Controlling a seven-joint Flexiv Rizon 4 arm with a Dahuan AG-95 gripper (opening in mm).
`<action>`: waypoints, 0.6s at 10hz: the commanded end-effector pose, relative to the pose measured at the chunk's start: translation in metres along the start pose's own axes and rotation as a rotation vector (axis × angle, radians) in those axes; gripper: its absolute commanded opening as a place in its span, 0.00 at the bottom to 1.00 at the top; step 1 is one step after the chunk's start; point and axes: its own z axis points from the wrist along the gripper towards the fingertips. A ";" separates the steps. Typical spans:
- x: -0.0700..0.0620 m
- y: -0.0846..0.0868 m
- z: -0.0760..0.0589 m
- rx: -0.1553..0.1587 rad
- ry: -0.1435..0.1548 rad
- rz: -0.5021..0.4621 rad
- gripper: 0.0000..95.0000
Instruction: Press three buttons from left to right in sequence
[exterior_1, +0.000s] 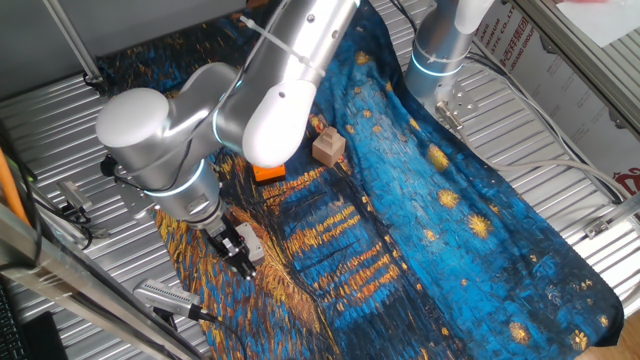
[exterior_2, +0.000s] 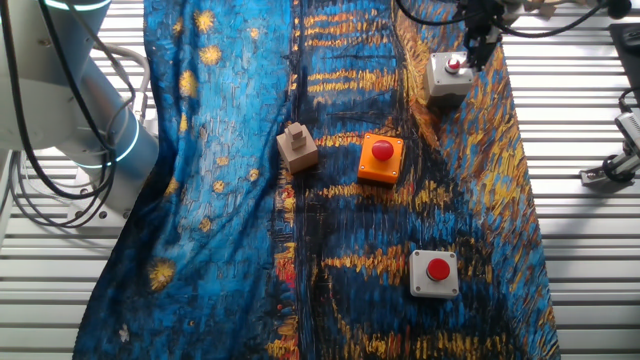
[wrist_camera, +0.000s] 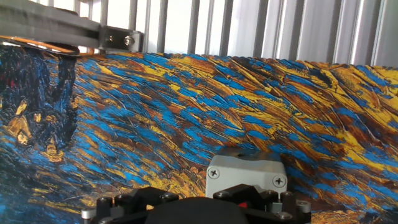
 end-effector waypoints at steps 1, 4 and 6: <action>0.002 0.003 -0.002 0.001 0.001 0.009 1.00; 0.003 0.010 -0.005 0.001 0.005 0.026 1.00; 0.003 0.011 -0.005 0.002 0.011 0.026 1.00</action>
